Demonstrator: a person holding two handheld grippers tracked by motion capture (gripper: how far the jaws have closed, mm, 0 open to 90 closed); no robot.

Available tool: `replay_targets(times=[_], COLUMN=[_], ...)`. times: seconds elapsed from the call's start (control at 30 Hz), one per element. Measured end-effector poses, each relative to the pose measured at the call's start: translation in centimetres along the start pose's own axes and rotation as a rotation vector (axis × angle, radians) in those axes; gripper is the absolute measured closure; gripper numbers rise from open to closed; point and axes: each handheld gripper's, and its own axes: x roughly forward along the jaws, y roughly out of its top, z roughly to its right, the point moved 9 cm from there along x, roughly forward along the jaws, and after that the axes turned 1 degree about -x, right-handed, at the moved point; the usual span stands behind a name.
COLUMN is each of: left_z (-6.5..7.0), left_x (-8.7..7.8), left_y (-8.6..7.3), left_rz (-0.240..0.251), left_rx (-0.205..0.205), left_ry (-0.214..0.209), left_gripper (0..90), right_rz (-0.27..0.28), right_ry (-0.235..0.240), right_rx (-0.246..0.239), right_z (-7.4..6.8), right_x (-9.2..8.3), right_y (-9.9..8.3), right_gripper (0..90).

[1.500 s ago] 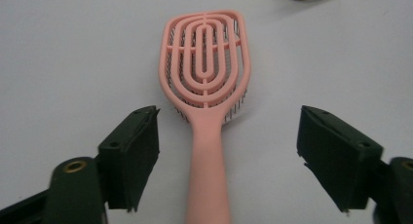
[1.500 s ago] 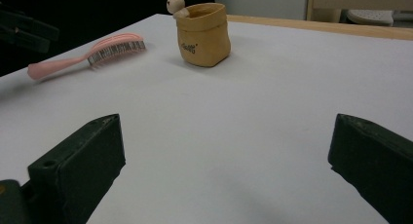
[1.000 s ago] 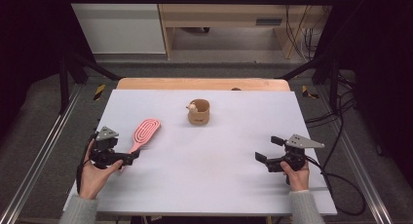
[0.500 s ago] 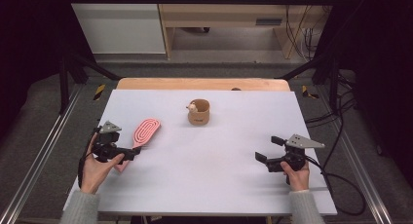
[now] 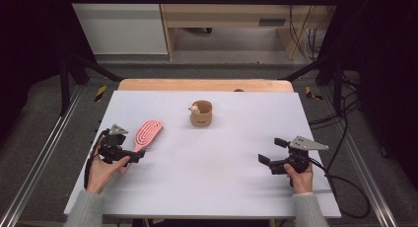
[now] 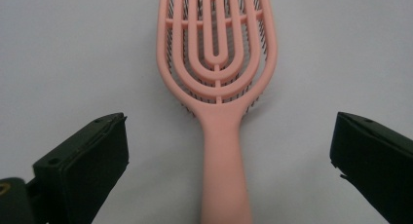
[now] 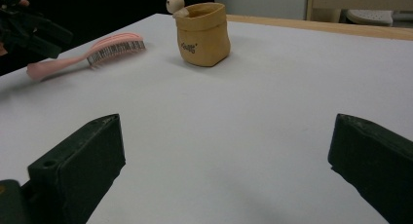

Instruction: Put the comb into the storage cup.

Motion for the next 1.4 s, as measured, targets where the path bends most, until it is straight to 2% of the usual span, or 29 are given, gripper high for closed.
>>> replay_targets(times=[0.17, 0.43, 0.57, 0.8, 1.0, 1.17, 1.4], left_z=[-0.3, -0.6, -0.6, -0.6, -0.6, -0.4, -0.4], left_x=[0.8, 1.1, 1.5, 1.7, 1.8, 1.9, 1.8], left_y=[-0.4, -0.6, -0.8, -1.0, -1.2, -1.0, -1.0], left_rz=[-0.024, -0.037, -0.060, -0.069, -0.086, -0.086, -0.085], left_rx=[0.005, -0.004, 0.006, 0.006, 0.016, 0.021, 0.018], left_ry=[0.016, 0.012, 0.030, 0.027, 0.049, 0.040, 0.051], left_gripper=[0.5, 1.6, 4.5, 13.7, 25.2, 34.4, 50.9], right_rz=[-0.002, -0.003, -0.003, -0.004, -0.005, -0.004, -0.004], right_ry=[0.003, 0.002, 0.001, 0.001, 0.000, 0.000, 0.000], right_rx=[-0.002, -0.001, -0.001, -0.001, -0.001, -0.001, -0.003], right_z=[0.0, 0.0, 0.0, 0.0, 0.0, 0.0, 0.0], right_x=[0.0, 0.1, 0.1, 0.1, 0.1, 0.1, 0.1], right_y=[0.0, -0.1, -0.1, -0.1, -0.1, -0.1, -0.1], right_gripper=[0.4, 0.4, 0.4, 0.4, 0.4, 0.4, 0.4])
